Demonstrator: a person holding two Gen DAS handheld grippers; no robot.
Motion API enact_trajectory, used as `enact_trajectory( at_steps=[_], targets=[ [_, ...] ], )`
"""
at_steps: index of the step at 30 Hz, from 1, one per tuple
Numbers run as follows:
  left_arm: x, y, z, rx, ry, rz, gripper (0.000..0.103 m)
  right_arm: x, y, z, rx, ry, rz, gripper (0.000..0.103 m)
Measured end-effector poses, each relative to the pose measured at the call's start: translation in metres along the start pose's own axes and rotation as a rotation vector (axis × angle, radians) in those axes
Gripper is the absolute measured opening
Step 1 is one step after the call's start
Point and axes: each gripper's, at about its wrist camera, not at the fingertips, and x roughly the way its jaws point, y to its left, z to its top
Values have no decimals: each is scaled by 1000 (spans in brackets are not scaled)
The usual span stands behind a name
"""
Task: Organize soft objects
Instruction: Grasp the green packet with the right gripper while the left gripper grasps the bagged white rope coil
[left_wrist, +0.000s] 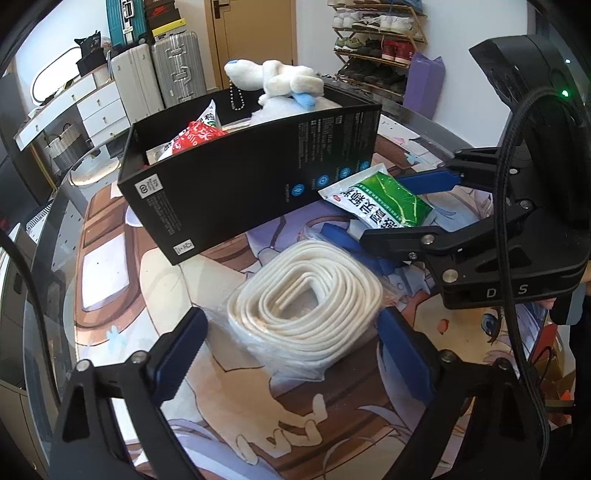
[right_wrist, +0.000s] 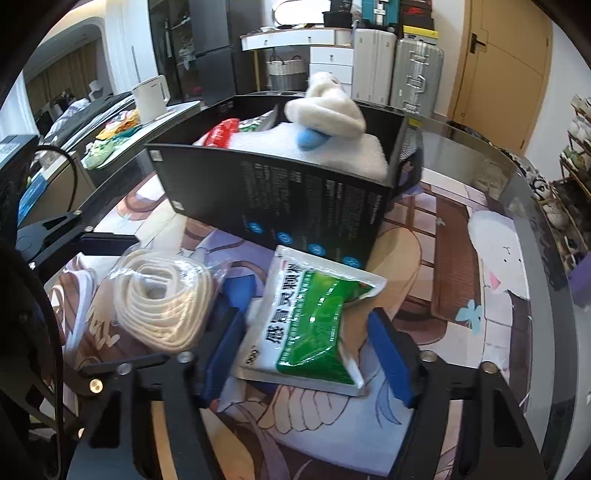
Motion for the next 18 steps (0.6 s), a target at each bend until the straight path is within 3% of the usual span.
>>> enact_trajectory(
  at_steps=[6, 11, 18],
  targets=[
    [-5, -4, -2, 9, -23, -30, 73, -2, 3, -1, -20, -5, 18, 51],
    [-9, -3, -2, 10, -42, -36, 50, -4, 5, -2, -42, -9, 31, 45],
    [-13, -1, -2, 8, -49, -46, 37, -8, 6, -3, -57, -18, 59, 37]
  ],
)
